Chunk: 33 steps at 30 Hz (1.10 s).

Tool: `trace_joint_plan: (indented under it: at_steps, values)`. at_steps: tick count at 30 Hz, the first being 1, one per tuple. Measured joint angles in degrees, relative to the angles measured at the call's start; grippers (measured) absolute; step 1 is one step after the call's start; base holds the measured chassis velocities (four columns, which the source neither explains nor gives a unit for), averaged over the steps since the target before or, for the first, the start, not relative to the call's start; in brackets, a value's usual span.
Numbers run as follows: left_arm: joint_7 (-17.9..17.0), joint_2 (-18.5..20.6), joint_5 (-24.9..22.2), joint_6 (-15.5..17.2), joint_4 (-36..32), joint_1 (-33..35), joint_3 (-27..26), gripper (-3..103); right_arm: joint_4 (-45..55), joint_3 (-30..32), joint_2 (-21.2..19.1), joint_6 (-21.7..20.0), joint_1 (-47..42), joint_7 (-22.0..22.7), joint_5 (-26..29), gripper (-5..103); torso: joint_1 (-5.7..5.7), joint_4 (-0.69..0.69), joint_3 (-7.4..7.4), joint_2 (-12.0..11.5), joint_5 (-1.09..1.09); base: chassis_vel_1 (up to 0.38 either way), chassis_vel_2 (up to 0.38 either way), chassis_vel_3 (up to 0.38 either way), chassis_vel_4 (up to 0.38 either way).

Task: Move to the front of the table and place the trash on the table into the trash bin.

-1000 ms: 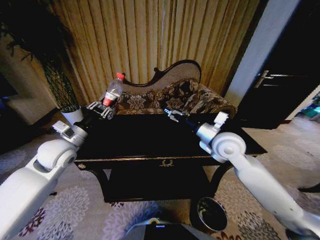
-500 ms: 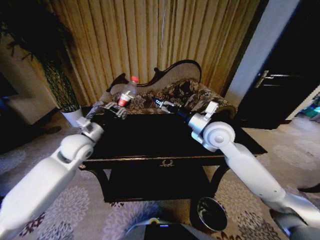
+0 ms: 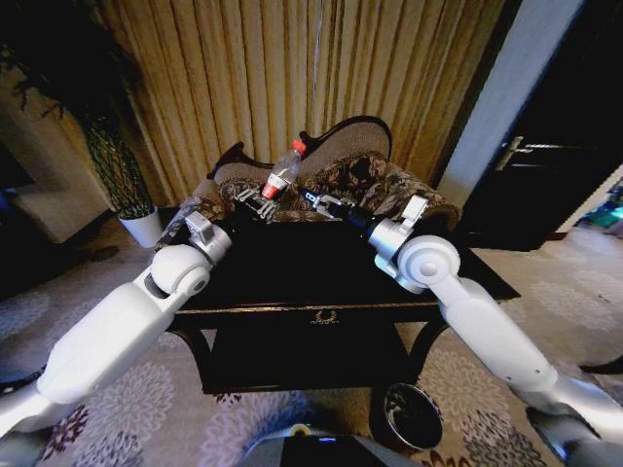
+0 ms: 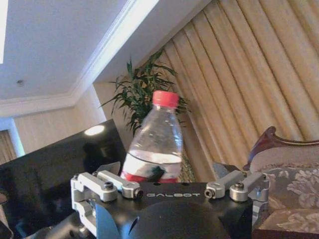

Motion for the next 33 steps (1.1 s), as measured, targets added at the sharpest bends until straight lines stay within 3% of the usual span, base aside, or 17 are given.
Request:
trace_joint_plan:
  at_steps: [33]
  values:
    - [-2.9, -3.2, -0.4, 2.3, -1.2, -5.0, 8.0, 29, -3.1, -3.5, 2.1, -0.1, 4.1, 0.4, -1.0, 100, -0.01, -0.01, 0.00, 0.0, 0.01, 0.000, 0.000, 0.000, 0.000]
